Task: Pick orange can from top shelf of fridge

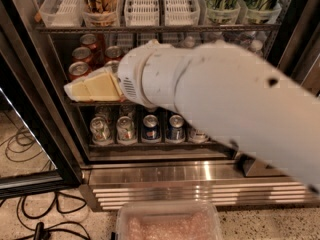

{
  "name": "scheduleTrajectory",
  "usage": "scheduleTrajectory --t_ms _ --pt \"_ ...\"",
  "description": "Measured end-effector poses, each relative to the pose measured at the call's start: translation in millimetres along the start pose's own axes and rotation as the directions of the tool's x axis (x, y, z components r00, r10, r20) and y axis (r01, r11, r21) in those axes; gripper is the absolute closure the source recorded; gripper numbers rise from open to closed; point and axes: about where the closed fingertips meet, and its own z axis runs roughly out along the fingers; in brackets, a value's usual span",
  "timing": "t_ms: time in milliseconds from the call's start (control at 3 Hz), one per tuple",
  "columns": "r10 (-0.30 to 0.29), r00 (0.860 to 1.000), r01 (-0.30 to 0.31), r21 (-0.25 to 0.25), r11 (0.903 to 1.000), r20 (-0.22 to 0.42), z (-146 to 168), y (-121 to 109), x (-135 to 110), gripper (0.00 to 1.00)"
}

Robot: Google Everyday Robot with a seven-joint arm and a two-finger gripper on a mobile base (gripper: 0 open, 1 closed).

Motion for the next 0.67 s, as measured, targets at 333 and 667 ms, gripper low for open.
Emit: scheduleTrajectory --t_ms 333,667 --pt "0.011 0.998 -0.021 0.167 0.9858 0.061 -23 -31 11 0.0" --pt "0.082 0.987 -0.119 0.277 0.9535 0.142 -55 -62 4 0.0"
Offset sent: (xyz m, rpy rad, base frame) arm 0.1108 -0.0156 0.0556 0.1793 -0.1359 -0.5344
